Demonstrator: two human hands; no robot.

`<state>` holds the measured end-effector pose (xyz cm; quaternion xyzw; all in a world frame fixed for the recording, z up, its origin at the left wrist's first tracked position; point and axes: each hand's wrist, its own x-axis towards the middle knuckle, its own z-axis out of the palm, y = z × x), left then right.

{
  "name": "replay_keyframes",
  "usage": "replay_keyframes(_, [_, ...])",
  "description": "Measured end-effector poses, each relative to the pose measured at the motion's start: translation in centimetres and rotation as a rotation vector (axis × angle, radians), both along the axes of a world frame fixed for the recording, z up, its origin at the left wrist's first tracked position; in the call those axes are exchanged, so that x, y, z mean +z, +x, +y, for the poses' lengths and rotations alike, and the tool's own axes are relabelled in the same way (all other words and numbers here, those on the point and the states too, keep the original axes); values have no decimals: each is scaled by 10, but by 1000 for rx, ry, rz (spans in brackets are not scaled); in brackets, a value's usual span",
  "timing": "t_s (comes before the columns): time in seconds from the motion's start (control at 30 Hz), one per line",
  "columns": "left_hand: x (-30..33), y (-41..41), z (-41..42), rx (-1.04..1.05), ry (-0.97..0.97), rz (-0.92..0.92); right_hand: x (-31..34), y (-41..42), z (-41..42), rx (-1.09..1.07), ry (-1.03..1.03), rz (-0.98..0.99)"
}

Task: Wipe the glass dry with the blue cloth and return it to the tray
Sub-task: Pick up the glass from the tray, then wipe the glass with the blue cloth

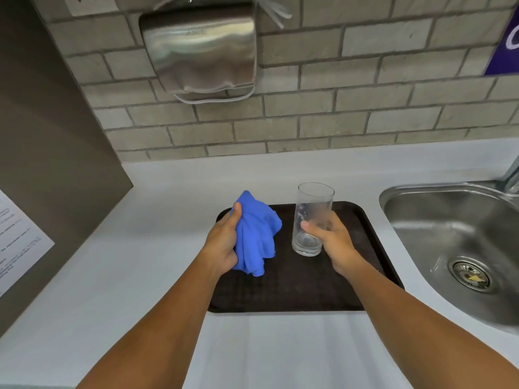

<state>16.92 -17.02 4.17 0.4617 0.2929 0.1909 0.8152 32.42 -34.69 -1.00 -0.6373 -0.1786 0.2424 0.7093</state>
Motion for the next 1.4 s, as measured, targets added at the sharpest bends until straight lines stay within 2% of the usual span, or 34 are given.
replay_keyframes(0.2, [41,4,-6,-53,72,-137,51,-25,9,184,320,273])
replay_keyframes(0.5, [106,5,-37,-84,396,-249,102,-53,12,277,422,372])
replay_keyframes(0.63, [112,6,-46,-57,500,-253,111,-61,15,269,409,331])
replay_keyframes(0.8, [109,10,-56,7,492,-285,115,-71,21,211,339,276])
replay_keyframes(0.9, [106,13,-59,58,622,-176,119,-75,24,134,259,250])
replay_keyframes(1.0, [105,13,-62,5,704,-141,119,-74,24,91,203,253])
replay_keyframes(1.1, [102,15,-63,-48,689,-142,118,-74,22,82,198,272])
replay_keyframes(1.4, [91,17,-66,-17,636,-102,113,-79,17,-13,138,213])
